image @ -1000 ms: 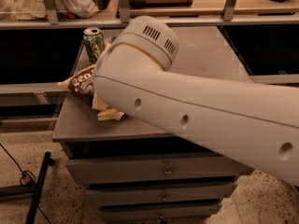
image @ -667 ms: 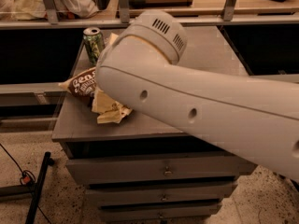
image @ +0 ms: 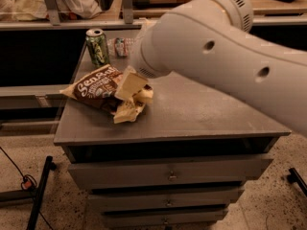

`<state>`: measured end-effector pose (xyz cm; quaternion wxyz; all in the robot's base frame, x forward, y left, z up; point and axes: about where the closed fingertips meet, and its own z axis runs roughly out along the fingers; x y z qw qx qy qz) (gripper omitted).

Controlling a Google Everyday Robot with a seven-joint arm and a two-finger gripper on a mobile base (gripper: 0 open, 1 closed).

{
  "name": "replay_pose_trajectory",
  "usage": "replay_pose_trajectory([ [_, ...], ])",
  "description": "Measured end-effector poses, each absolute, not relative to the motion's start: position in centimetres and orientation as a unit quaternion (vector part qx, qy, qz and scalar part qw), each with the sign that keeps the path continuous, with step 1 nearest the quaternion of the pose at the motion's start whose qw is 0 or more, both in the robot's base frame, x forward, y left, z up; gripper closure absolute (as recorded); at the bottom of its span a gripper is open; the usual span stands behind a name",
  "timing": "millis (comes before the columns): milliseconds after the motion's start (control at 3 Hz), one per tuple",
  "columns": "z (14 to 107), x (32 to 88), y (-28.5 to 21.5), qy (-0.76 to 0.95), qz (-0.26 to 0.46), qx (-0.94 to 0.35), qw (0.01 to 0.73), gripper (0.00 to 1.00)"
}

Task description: Move brown chip bag near green can

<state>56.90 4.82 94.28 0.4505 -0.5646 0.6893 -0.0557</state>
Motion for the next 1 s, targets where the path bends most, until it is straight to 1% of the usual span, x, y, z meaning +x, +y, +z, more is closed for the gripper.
replay_pose_trajectory([
  [333,94.85,57.79,1.70,0.702,-0.014,-0.544,0.459,0.00],
  [667,95.30,57.17,2.11,0.709,0.020,-0.530,0.465,0.00],
  [1000,95.31,57.17,2.13,0.709,0.020,-0.530,0.465,0.00],
])
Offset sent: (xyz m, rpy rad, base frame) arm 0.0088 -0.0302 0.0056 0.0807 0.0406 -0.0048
